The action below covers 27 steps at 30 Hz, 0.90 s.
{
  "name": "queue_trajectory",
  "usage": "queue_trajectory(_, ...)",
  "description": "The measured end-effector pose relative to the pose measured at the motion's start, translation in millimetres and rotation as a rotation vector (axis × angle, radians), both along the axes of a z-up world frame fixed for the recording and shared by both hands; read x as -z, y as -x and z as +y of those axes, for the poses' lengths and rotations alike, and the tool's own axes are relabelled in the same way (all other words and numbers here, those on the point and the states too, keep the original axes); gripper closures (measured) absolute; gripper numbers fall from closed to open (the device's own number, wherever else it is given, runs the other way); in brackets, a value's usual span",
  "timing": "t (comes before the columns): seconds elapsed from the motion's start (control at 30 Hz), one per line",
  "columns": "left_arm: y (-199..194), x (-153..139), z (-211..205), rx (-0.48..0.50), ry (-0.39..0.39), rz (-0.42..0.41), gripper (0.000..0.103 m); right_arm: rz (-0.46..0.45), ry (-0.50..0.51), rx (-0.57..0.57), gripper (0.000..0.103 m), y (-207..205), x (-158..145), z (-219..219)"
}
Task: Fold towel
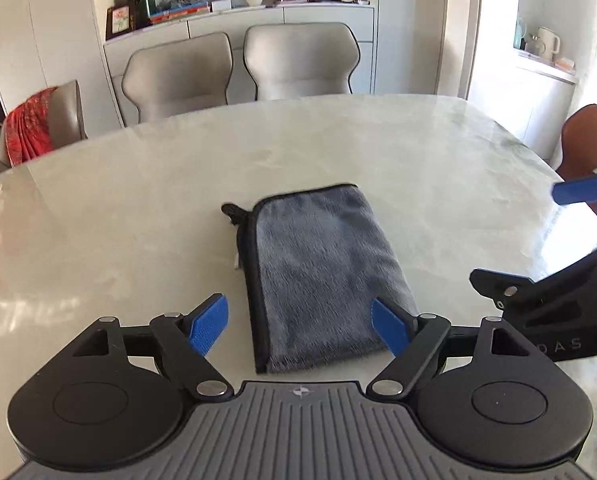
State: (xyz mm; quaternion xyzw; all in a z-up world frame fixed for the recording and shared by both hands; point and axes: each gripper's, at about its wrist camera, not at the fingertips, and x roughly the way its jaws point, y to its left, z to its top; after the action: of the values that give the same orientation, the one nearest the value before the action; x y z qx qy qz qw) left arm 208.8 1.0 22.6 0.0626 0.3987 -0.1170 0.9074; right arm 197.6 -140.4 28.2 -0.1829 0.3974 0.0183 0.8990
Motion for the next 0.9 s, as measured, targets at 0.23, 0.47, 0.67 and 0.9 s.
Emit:
queue_trajectory(0.23, 26, -23, 10, -0.06, 0.081, 0.01, 0.02, 0.024, -0.012, 0.055, 0.0, 31, -4, -3)
queue_trajectory(0.47, 43, -38, 5, -0.138, 0.053, -0.025, 0.013, 0.052, -0.186, 0.104, 0.0, 47, -12, -18)
queue_trajectory(0.67, 52, -44, 8, -0.197, 0.086, -0.024, 0.012, 0.1, -0.333, 0.153, 0.0, 50, -15, -34)
queue_trajectory(0.9, 54, -43, 7, -0.206, 0.087, 0.012, 0.012, 0.127, -0.396, 0.214, 0.0, 52, -14, -42)
